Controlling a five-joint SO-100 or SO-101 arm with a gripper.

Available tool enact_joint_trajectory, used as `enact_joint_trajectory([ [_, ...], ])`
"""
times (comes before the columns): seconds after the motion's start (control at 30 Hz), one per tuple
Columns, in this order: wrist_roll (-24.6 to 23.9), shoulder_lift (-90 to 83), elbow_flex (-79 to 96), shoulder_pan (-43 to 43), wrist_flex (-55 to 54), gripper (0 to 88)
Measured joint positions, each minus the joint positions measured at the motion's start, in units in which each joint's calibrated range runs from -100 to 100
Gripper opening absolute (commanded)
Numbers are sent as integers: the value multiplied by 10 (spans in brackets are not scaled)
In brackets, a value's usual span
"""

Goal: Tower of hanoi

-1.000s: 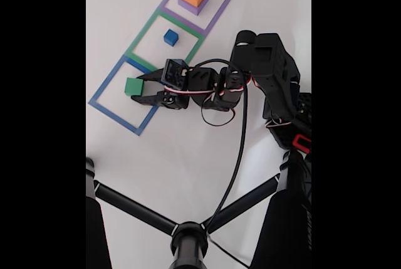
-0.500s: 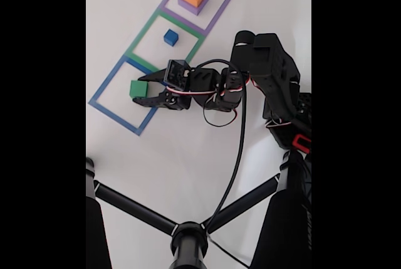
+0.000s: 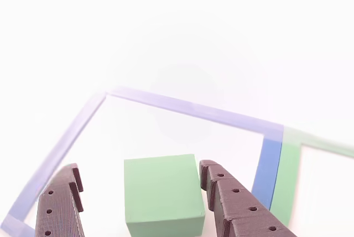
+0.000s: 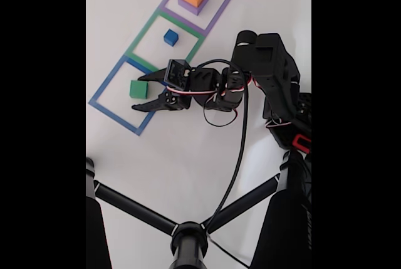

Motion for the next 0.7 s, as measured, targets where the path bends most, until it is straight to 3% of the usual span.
enact_joint_trajectory([
  [0.2,0,-127,20,-3,102,154],
  [0.37,0,-268,21,5,249,76],
  [0.7,0,-589,-56,72,770,16],
])
